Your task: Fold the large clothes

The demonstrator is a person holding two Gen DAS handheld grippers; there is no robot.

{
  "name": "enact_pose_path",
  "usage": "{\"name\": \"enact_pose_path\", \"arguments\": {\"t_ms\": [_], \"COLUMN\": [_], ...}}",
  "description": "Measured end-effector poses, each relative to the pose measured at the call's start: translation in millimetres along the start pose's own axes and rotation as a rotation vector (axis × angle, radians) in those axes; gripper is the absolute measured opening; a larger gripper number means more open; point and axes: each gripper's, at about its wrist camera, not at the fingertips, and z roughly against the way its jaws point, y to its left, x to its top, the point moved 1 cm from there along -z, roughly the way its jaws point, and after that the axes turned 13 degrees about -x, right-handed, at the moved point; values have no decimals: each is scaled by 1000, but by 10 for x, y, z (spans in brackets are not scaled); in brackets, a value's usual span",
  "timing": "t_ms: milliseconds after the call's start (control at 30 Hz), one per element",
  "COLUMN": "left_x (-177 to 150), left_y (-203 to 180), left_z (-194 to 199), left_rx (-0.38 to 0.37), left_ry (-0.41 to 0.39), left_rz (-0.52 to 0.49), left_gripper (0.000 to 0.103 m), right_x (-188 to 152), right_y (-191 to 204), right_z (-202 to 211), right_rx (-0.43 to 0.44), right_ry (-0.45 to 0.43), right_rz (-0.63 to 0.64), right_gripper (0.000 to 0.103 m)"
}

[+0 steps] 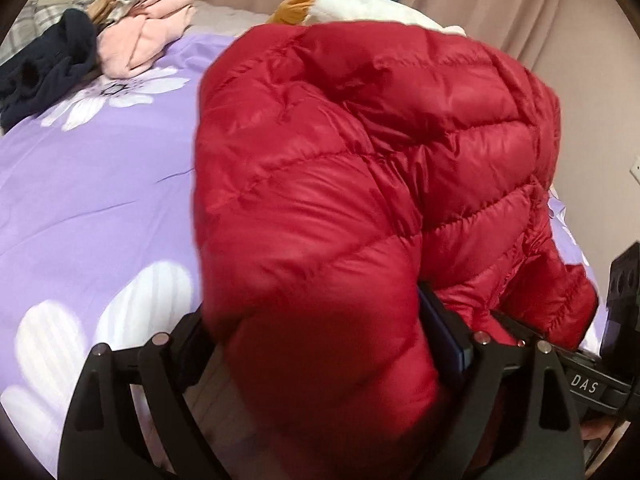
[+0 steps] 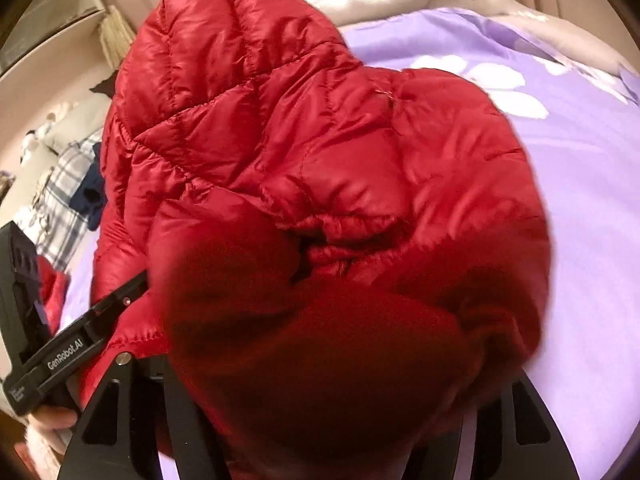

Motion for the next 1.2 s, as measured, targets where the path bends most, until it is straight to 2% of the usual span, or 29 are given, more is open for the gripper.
{"name": "enact_pose_path", "arguments": {"t_ms": [67, 133, 167, 233, 267, 333, 367, 433, 500, 567, 600, 633, 667, 733, 800, 867, 933, 1033, 1133, 1167, 1200], "left_x": [12, 32, 38, 51, 61, 83, 109, 194, 305, 470, 509, 594, 618, 699, 849, 940, 1075, 1194, 1095, 1017, 989], "left_y": [-40, -167, -248, -419, -513, -574, -582, -554, -482, -372, -369, -299, -421, -439, -379, -341, -223, -49, 195, 246, 231], "left_z": [181, 426, 553, 797, 946, 1133, 1256, 1436, 1522, 1503, 1462, 1406, 1336, 1212, 1030, 920, 701, 312, -365, -547, -585], "left_rx": [29, 96, 149, 268, 332, 405, 420, 375, 315, 226, 191, 146, 129, 141, 158, 133, 111, 147, 181, 198, 210], "left_ry": [-5, -28, -42, -85, -118, -164, -194, -226, -224, -191, -170, -150, -138, -123, -94, -83, -69, -15, 181, 196, 167], "left_rz": [-15, -101, -169, -307, -375, -417, -403, -324, -236, -143, -117, -91, -81, -68, -47, -18, 15, 40, 75, 78, 59], "left_gripper": [88, 81, 79, 68, 67, 66, 62, 48, 38, 30, 24, 23, 23, 21, 20, 17, 17, 18, 18, 18, 17], "right_x": [-48, -93, -115, -125, -154, -140, -140, -157, -82, 33, 120, 211, 320, 478, 722, 949, 1008, 1080, 1073, 1058, 1039], "right_y": [-65, -116, -157, -243, -254, -254, -211, -113, 27, 164, 165, 190, 246, 360, 434, 447, 475, 440, 368, 329, 296], "right_z": [190, 393, 537, 830, 951, 1280, 1444, 1702, 1889, 1961, 1953, 1950, 1891, 1794, 1576, 1272, 1031, 631, 144, 10, -106], "right_rx": [10, -13, -39, -100, -125, -173, -186, -212, -199, -136, -106, -83, -76, -58, -52, -63, -47, -82, -115, -121, -115], "right_ry": [14, 7, -1, -19, -26, -64, -97, -157, -212, -219, -214, -210, -208, -208, -150, -93, -65, -6, 88, 110, 112], "right_rz": [7, 14, 8, -7, -10, -17, -14, -7, 16, 42, 51, 61, 69, 95, 107, 78, 74, 50, 29, 23, 19], "right_gripper": [63, 63, 64, 64, 64, 64, 63, 57, 32, 22, 17, 15, 13, 13, 13, 13, 13, 13, 13, 12, 11]}}
